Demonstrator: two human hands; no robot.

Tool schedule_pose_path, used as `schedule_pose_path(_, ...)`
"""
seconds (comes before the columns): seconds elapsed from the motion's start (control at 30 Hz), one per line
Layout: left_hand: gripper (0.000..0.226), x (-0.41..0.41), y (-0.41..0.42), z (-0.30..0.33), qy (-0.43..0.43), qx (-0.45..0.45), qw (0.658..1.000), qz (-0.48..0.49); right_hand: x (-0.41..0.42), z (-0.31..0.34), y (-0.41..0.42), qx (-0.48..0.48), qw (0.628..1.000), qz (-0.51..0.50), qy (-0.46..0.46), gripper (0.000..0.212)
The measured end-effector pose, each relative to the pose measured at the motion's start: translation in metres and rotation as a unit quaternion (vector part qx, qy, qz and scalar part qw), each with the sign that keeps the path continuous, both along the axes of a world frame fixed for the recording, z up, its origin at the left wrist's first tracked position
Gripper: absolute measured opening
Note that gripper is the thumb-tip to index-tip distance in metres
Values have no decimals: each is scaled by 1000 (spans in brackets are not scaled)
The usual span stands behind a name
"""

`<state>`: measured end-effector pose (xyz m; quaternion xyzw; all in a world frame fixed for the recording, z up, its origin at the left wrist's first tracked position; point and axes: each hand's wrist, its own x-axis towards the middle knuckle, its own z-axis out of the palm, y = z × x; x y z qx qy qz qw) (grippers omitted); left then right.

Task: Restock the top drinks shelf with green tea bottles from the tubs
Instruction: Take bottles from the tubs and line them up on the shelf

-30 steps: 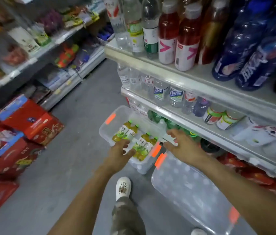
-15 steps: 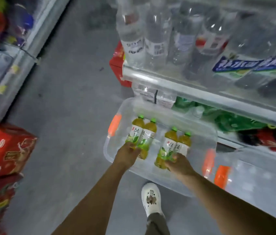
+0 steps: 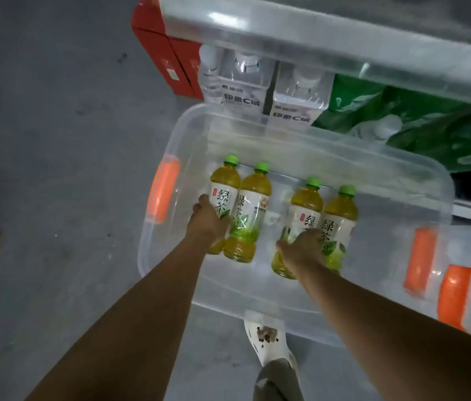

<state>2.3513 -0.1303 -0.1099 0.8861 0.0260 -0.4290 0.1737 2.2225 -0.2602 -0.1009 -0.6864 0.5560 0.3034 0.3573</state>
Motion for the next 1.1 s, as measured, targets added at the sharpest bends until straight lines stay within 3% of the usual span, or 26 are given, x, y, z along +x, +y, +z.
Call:
schedule_pose_path(0.23, 73, -8, -9, 10, -45, 65, 987, -140, -2, 7, -2, 16, 998, -53, -26, 95)
schedule_pose_path(0.33, 70, -8, -17, 37, -26, 65, 992, -108, -4, 34, -6, 9, 995, -92, -42, 77)
schedule_pose_path(0.43, 66, -16, -19, 67, 7, 52, 998, -39, -13, 68, -13, 17, 996, -84, -39, 77)
schedule_pose_path(0.53, 66, -30, -20, 104, 24, 5, 999, 37, -34, 104, -21, 33, 996, -66, -46, 79)
schedule_pose_path(0.73, 55, -85, -51, 202, -8, -147, 967, 206, -87, 190, -60, 51, 989, -85, -107, 41)
schedule_pose_path(0.93, 31, -179, -103, 315, 25, -282, 926, 251, -171, 296, -118, 13, 984, -71, -161, 66)
schedule_pose_path(1.0, 23, -217, -125, 354, 56, -327, 909, 252, -208, 338, -142, -3, 976, -89, -200, 63)
schedule_pose_path(1.1, 39, -279, -168, 410, 54, -371, 897, 236, -272, 400, -181, -29, 962, -106, -249, 54)
